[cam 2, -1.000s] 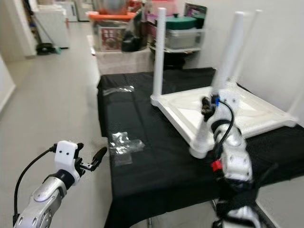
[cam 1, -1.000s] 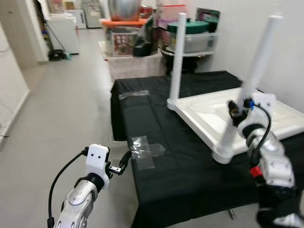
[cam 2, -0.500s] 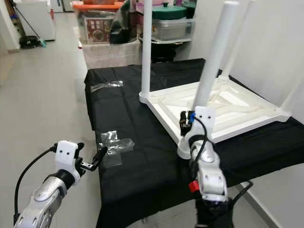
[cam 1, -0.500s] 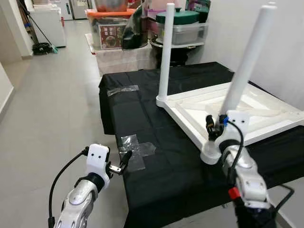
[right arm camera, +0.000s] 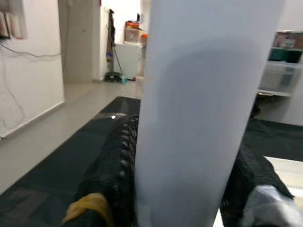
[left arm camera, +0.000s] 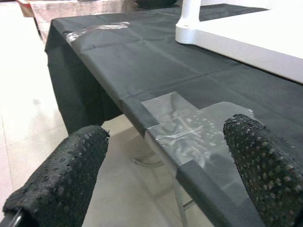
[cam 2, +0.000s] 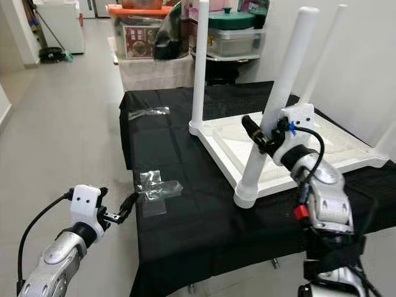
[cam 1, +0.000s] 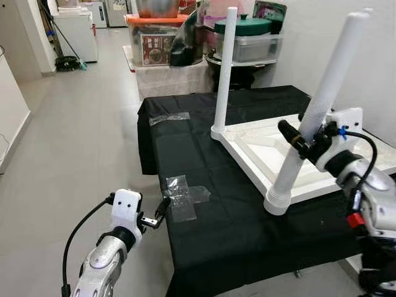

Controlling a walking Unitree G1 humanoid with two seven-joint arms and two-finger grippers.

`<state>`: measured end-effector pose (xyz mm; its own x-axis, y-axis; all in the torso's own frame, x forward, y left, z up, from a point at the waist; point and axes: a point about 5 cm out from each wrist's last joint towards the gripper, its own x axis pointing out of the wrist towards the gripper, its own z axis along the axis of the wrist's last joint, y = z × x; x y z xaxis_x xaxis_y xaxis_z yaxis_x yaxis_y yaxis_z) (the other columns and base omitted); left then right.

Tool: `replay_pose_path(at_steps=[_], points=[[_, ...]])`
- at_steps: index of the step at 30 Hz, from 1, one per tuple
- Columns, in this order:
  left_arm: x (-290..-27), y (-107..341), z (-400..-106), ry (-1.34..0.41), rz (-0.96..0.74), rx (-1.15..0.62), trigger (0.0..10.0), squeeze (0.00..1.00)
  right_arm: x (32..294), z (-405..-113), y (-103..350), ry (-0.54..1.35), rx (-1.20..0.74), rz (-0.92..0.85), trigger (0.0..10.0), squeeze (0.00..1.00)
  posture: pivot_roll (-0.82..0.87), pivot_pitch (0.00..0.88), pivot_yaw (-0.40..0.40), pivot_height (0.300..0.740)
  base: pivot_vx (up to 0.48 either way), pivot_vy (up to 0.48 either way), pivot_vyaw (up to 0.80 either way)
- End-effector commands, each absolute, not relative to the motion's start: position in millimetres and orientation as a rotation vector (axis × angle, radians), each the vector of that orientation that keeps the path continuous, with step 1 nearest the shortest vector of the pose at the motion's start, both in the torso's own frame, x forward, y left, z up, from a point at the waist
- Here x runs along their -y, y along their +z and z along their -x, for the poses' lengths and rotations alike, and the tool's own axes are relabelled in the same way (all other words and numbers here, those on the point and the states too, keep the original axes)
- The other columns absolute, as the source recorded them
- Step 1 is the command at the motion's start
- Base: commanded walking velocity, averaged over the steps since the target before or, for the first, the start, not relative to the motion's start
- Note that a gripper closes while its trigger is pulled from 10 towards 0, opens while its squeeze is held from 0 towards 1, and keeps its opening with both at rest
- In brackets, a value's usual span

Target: Building children table

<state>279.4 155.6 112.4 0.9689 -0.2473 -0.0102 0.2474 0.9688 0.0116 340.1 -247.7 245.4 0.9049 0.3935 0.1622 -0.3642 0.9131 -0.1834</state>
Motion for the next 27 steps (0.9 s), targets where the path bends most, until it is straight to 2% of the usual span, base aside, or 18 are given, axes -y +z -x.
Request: replay_pose_path(at_steps=[1,3,5,6,7,8,10,11,12,13,16,20,21,22,23,24,25,27], points=[[-156.2,111.1,-278.0,-0.249,-0.023,-0.012,10.0,0.00,238.4,-346.0,228.7,0.424,0.107,0.248,0.0,0.00,0.04,0.000,-0.046,0.740,0.000,0.000,0.00],[-156.6,111.1,-277.6,-0.248,-0.024,-0.012,10.0,0.00,240.0,-349.5,225.0,0.355,0.073,0.248,0.0,0.00,0.04,0.000,-0.045,0.740,0.000,0.000,0.00],[-157.3,111.1,-276.9,-0.247,-0.024,-0.014,10.0,0.00,246.5,-354.7,220.4,0.152,0.024,0.228,0.0,0.00,0.04,0.000,-0.040,0.740,0.000,0.000,0.00],[-157.3,111.1,-276.9,-0.247,-0.024,-0.014,10.0,0.00,246.5,-354.7,220.4,0.152,0.024,0.228,0.0,0.00,0.04,0.000,-0.040,0.740,0.000,0.000,0.00],[-157.3,110.6,-276.6,-0.249,-0.025,-0.016,10.0,0.00,253.5,-356.1,219.0,-0.024,0.014,0.177,0.0,0.00,0.03,0.000,-0.037,0.740,0.000,0.000,0.00],[-157.3,110.6,-276.6,-0.249,-0.025,-0.016,10.0,0.00,253.5,-356.1,219.0,-0.024,0.014,0.177,0.0,0.00,0.03,0.000,-0.037,0.740,0.000,0.000,0.00],[-155.8,110.4,-277.3,-0.255,-0.025,-0.018,10.0,0.00,262.7,-343.4,205.8,-0.425,-0.013,0.040,0.0,0.00,0.03,0.000,-0.032,0.740,0.000,0.000,0.00],[-155.8,110.4,-277.3,-0.255,-0.025,-0.018,10.0,0.00,262.7,-343.4,205.8,-0.425,-0.013,0.040,0.0,0.00,0.03,0.000,-0.032,0.740,0.000,0.000,0.00],[-155.3,110.4,-277.7,-0.256,-0.026,-0.018,10.0,0.00,263.8,-335.3,198.8,-0.543,-0.032,0.000,0.0,0.00,0.03,0.000,-0.032,0.740,0.000,0.000,0.00],[-155.3,110.4,-277.7,-0.256,-0.026,-0.018,10.0,0.00,263.8,-335.3,198.8,-0.543,-0.032,0.000,0.0,0.00,0.03,0.000,-0.032,0.740,0.000,0.000,0.00],[-153.8,112.4,-279.8,-0.256,-0.022,-0.012,10.0,0.00,211.6,-312.3,179.3,-0.547,-0.053,-0.040,0.0,0.00,0.02,0.000,-0.033,0.740,0.000,0.000,0.00],[-152.6,109.7,-278.8,-0.258,-0.017,-0.017,10.0,0.00,181.5,-315.6,180.9,-0.410,-0.026,-0.063,0.0,0.00,-0.01,0.000,-0.030,0.740,0.000,0.000,0.00],[-152.6,109.7,-278.8,-0.258,-0.017,-0.017,10.0,0.00,181.5,-315.6,180.9,-0.410,-0.026,-0.063,0.0,0.00,-0.01,0.000,-0.030,0.740,0.000,0.000,0.00],[-151.8,107.1,-278.2,-0.261,-0.014,-0.022,10.0,0.00,161.7,-321.9,189.6,-0.249,0.023,-0.080,10.0,0.00,-0.04,0.000,-0.030,0.740,0.000,0.000,0.00],[-151.4,106.5,-278.3,-0.262,-0.013,-0.023,10.0,0.00,163.3,-321.8,195.9,-0.240,0.071,-0.044,10.0,0.17,-0.05,0.000,-0.026,0.740,0.000,0.000,0.00],[-151.4,106.5,-278.3,-0.262,-0.013,-0.023,10.0,0.00,163.3,-321.8,195.9,-0.240,0.071,-0.044,10.0,0.17,-0.05,0.000,-0.026,0.740,0.000,0.000,0.00],[-150.4,106.7,-279.3,-0.264,-0.012,-0.021,10.0,0.00,166.0,-323.0,203.9,-0.213,0.105,-0.040,10.0,1.00,-0.05,0.000,-0.029,0.740,0.000,0.000,0.00],[-149.9,107.1,-279.8,-0.265,-0.012,-0.020,10.0,0.00,165.5,-324.4,206.4,-0.185,0.103,-0.065,10.0,1.00,-0.05,0.000,-0.029,0.740,0.000,0.000,0.00]])
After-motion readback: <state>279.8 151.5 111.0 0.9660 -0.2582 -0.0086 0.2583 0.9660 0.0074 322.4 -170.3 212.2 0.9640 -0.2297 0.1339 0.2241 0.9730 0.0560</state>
